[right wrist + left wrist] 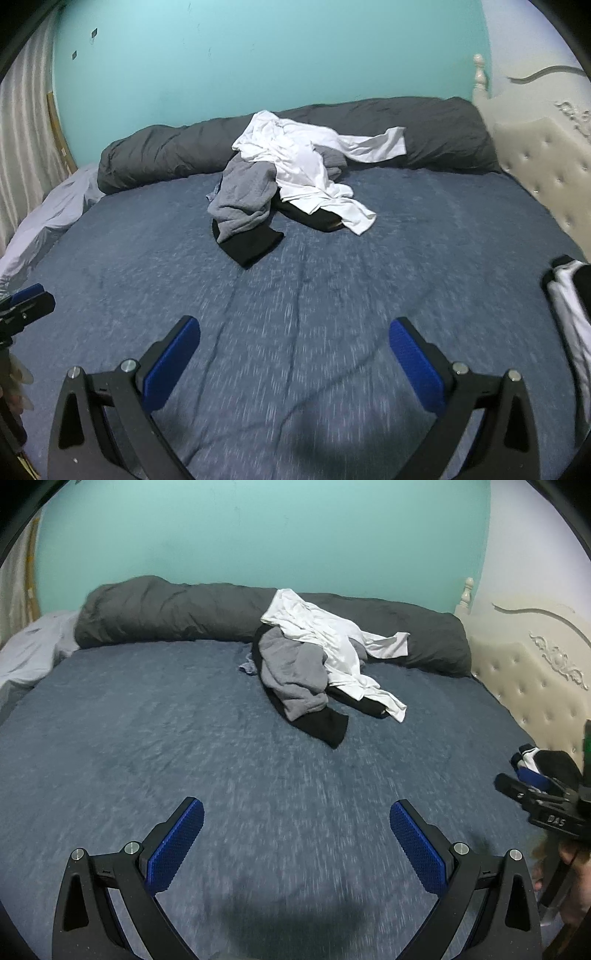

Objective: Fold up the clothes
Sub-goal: 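Move the right tool to the white shirt and close on its hem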

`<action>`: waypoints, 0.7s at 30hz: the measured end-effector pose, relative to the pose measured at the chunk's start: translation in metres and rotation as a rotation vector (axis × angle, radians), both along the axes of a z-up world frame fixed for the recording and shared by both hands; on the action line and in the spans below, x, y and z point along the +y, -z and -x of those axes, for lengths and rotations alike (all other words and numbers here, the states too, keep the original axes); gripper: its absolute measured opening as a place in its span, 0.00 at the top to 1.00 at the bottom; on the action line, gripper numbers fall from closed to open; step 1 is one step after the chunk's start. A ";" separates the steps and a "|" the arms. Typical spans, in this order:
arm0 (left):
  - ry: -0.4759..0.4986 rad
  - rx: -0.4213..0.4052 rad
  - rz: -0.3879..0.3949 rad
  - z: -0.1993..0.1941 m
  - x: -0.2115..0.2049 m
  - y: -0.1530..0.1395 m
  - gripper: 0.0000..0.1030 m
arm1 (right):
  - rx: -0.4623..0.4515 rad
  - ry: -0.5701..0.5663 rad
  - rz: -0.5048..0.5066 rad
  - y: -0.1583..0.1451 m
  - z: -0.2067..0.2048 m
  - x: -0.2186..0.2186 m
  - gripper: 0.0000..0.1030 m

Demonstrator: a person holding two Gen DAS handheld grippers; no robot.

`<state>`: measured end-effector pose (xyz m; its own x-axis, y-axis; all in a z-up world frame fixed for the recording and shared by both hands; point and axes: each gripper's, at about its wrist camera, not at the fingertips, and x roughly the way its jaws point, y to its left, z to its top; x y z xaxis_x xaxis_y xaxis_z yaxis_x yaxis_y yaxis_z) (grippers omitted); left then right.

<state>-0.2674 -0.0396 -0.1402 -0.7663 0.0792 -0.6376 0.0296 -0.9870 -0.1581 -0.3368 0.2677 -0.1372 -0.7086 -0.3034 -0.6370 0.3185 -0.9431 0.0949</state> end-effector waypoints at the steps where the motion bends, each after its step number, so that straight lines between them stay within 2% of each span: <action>1: 0.000 -0.002 -0.003 0.011 -0.001 0.006 0.00 | -0.003 0.001 0.002 0.007 0.015 -0.002 0.00; 8: -0.004 -0.046 -0.033 0.082 -0.008 0.050 0.00 | -0.052 -0.014 0.029 0.050 0.091 -0.020 0.00; 12: -0.028 -0.093 -0.052 0.106 -0.014 0.065 0.00 | -0.097 0.006 0.056 0.071 0.126 -0.027 0.00; 21: -0.027 -0.151 -0.029 0.136 -0.024 0.066 0.00 | -0.132 0.039 0.047 0.068 0.195 -0.043 0.00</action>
<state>-0.4037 -0.0633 -0.2059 -0.6641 0.0799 -0.7434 0.0821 -0.9805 -0.1787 -0.5321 0.2247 -0.2050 -0.6314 -0.3096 -0.7110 0.2640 -0.9479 0.1783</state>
